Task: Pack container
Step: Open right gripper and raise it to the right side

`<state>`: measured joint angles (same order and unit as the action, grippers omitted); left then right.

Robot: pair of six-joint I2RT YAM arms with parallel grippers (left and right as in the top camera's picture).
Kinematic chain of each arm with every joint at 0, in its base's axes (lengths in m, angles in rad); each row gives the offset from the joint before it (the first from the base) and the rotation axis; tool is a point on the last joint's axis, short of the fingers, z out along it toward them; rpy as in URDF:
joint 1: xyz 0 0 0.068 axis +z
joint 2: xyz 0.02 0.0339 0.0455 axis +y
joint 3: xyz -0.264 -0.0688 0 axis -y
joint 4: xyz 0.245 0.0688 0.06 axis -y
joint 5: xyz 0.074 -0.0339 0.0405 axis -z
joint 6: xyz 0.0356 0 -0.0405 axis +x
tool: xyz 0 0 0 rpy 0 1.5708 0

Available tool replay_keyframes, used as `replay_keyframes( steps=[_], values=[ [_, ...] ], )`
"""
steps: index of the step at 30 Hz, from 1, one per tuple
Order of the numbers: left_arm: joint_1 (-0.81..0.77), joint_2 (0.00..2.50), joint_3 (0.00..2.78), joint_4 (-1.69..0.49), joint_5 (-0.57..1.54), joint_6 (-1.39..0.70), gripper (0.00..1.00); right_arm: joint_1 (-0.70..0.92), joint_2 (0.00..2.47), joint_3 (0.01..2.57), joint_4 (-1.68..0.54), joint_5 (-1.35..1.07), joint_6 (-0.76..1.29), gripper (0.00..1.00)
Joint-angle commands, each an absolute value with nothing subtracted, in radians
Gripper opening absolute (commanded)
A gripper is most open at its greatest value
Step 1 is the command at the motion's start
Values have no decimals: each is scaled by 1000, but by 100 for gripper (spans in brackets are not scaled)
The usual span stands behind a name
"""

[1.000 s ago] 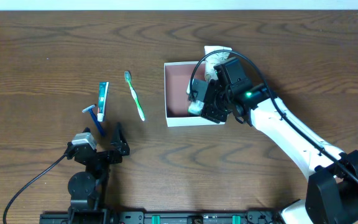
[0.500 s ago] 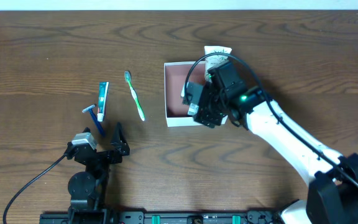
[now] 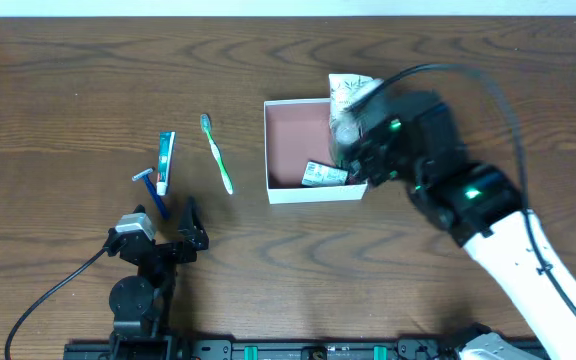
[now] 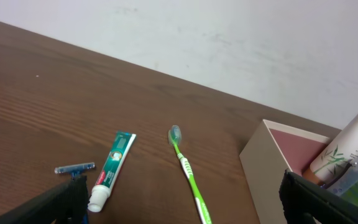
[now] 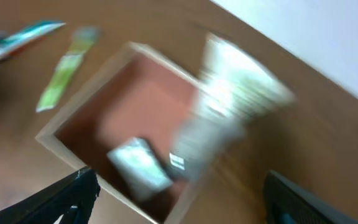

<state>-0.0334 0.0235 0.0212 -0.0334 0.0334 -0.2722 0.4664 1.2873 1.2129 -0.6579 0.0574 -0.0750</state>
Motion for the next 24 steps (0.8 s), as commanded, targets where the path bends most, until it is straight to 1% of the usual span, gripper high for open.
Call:
replay_keyframes(
  steps=[1, 2, 4, 8, 14, 21, 24],
  values=[
    [-28, 24, 4, -72, 7, -263, 98, 347, 1303, 1214, -703, 258, 233, 86],
    [-28, 24, 4, -72, 7, -263, 98, 303, 1310, 1214, -719, 262, 265, 86],
    [-28, 24, 4, -71, -2, -263, 98, 221, 1332, 1214, -736, 258, 305, 99],
    [-28, 24, 4, -71, -34, -263, 98, 94, 1397, 1213, -748, 257, 338, 99],
    [-28, 24, 4, -71, -34, -263, 98, -21, 1525, 1213, -726, 241, 344, 99],
    [-28, 24, 4, -70, -39, -263, 98, -78, 1600, 1213, -726, 216, 345, 99],
    [-29, 24, 4, -71, -34, -307, 98, -78, 1600, 1213, -717, 205, 344, 99]
  ],
)
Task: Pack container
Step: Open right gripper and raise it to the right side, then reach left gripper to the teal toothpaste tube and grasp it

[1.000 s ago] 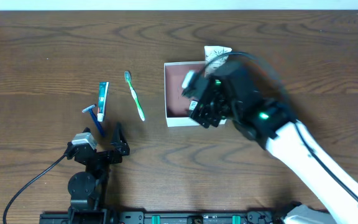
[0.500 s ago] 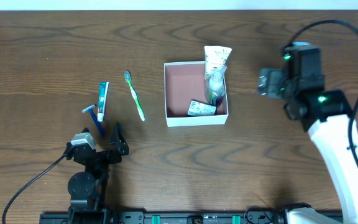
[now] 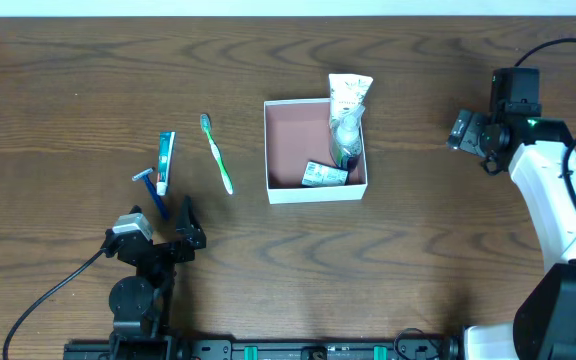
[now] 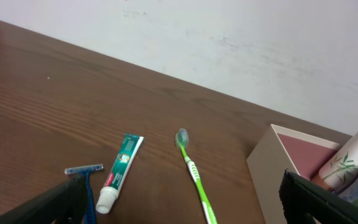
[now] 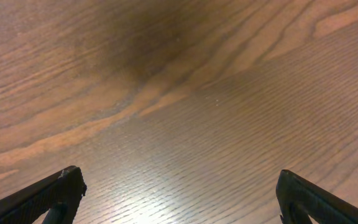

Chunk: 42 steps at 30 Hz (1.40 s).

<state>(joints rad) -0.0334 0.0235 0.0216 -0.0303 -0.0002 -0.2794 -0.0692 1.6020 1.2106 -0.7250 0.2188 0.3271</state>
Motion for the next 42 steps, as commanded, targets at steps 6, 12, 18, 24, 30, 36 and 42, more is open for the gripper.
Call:
replay_keyframes(
  steps=[6, 12, 18, 24, 30, 36, 42],
  values=[
    [-29, 34, 108, -172, -34, -456, 98, -78, 1600, 1213, -722, 205, 344, 99],
    [-29, 211, 391, -437, -20, -398, 98, -78, 1600, 1213, -722, 205, 344, 99],
    [-29, 589, 729, -706, 27, -321, 98, -78, 1600, 1213, -722, 205, 344, 99],
    [-29, 966, 1015, -944, 31, -255, 98, -78, 1600, 1213, -722, 205, 344, 99],
    [-30, 1245, 1058, -931, 42, -279, 98, -78, 1600, 1213, -722, 205, 344, 99],
    [-29, 1474, 1056, -893, 41, -264, 98, -78, 1600, 1213, -722, 205, 344, 99],
    [-29, 1560, 1056, -776, 41, -237, 99, -78, 1600, 1213, -722, 205, 344, 99]
  ],
)
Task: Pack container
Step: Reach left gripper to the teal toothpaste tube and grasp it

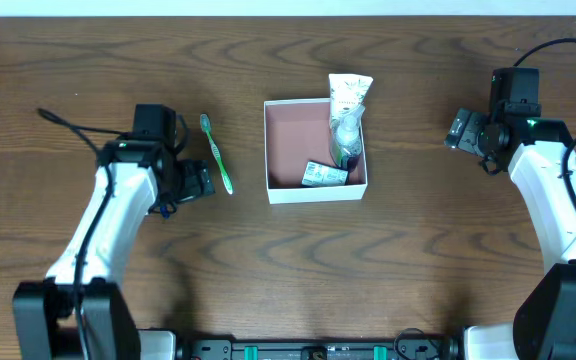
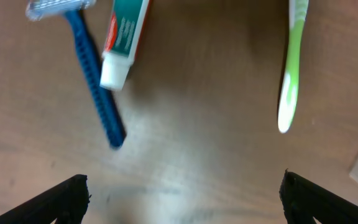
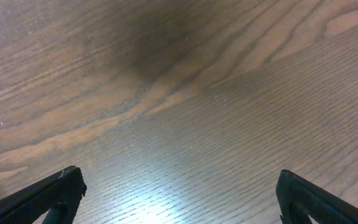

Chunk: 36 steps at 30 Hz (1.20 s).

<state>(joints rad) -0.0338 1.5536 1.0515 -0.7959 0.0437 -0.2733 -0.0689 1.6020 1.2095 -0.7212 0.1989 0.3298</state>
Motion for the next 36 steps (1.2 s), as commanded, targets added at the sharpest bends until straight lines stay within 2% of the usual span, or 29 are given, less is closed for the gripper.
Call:
replay_keyframes(
  steps=[1, 7, 19, 36],
  values=[
    [-29, 1562, 1056, -754, 41, -212, 99, -78, 1600, 1213, -722, 205, 344, 99],
    [-14, 1562, 1056, -660, -46, -163, 99, -78, 1600, 1213, -722, 205, 344, 99],
    [49, 1675, 1047, -480, 45, 4, 98, -78, 1600, 1213, -722, 205, 344, 99],
    [50, 1818, 1047, -394, 33, 34, 98, -78, 1600, 1213, -722, 205, 344, 99]
  ],
)
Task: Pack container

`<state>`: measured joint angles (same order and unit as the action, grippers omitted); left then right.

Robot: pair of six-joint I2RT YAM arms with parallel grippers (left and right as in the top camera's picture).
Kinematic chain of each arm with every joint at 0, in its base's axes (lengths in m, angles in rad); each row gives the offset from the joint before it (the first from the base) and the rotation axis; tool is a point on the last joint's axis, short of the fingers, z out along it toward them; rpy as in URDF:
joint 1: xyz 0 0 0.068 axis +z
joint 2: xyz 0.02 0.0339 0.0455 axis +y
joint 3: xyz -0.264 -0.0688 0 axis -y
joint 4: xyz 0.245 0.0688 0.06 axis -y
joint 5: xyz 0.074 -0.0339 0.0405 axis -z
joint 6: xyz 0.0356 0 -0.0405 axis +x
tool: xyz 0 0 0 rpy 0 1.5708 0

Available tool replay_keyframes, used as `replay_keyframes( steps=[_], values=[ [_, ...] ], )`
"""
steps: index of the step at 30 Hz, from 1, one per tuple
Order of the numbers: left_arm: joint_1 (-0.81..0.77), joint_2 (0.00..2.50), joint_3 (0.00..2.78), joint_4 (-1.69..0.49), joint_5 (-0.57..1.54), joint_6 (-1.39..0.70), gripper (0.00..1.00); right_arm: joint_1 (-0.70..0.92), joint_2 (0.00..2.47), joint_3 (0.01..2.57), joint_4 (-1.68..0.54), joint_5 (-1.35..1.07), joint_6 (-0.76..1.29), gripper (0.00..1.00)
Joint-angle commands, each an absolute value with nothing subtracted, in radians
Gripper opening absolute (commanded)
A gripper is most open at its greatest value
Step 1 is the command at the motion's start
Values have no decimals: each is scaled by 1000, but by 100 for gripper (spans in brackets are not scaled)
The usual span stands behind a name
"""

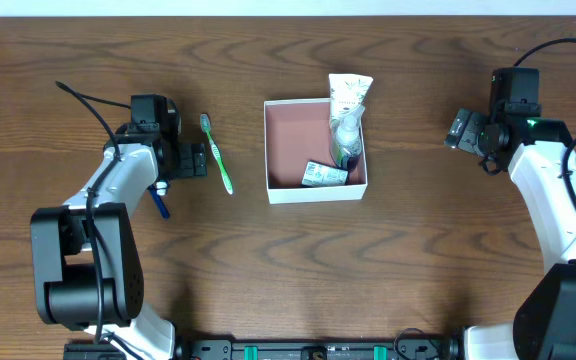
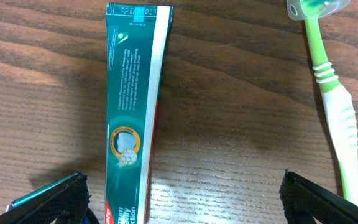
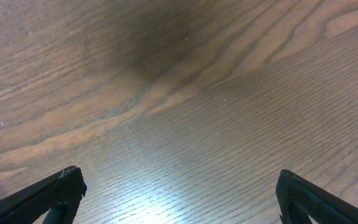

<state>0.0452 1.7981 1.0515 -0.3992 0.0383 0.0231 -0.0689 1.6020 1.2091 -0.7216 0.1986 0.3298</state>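
Observation:
A white box with a pink floor (image 1: 268, 150) holds a white tube (image 1: 348, 95), a small clear bottle (image 1: 345, 135) and a small packet (image 1: 324, 174). Left of it lie a green toothbrush (image 1: 218, 155) (image 2: 334, 106) and a green toothpaste tube (image 2: 132, 124). The blue razor's handle end (image 1: 161, 207) shows below the arm; a sliver of the razor head (image 2: 36, 194) shows by the left finger. My left gripper (image 2: 182, 208) (image 1: 173, 160) hovers low over the toothpaste, open, fingers straddling it. My right gripper (image 3: 179, 199) (image 1: 465, 130) stands open over bare wood, far right.
The dark wooden table (image 1: 268, 260) stretches around everything. A black cable (image 1: 83, 105) trails from the left arm. The table's far edge (image 1: 288, 16) meets a white wall at the top.
My left gripper moved up the table from over the razor handle and toothpaste cap to low over the toothpaste's body. The right arm has not moved.
At first my right gripper was over the box by the white tube, and the left arm sat parked at the front. Then the right arm stood far right, the tube leaning in the box. The left arm then stood over the razor and toothpaste, now low above the toothpaste.

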Motion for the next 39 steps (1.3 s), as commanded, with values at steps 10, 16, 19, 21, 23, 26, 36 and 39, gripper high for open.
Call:
replay_keyframes(
  steps=[10, 16, 19, 21, 23, 26, 36, 39],
  values=[
    [50, 1893, 1047, -402, 34, 33, 86, -78, 1600, 1213, -722, 205, 344, 99],
    [50, 1896, 1047, -398, 34, 33, 51, -78, 1600, 1213, -722, 205, 344, 99],
    [50, 1896, 1047, -398, 34, 21, 39, -78, 1600, 1213, -722, 205, 344, 99],
    [51, 1895, 1047, -399, 34, -7, 33, -78, 1600, 1213, -722, 205, 344, 99],
    [50, 1895, 1047, -398, 34, -33, 32, -78, 1600, 1213, -722, 205, 344, 99],
    [50, 1893, 1051, -407, 35, -72, 32, -78, 1600, 1213, -722, 205, 344, 99],
    [49, 1792, 1121, -522, 64, -87, 28, -78, 1600, 1213, -722, 205, 344, 99],
    [49, 1777, 1121, -519, 63, -87, 28, -78, 1600, 1213, -722, 205, 344, 99]
  ],
)
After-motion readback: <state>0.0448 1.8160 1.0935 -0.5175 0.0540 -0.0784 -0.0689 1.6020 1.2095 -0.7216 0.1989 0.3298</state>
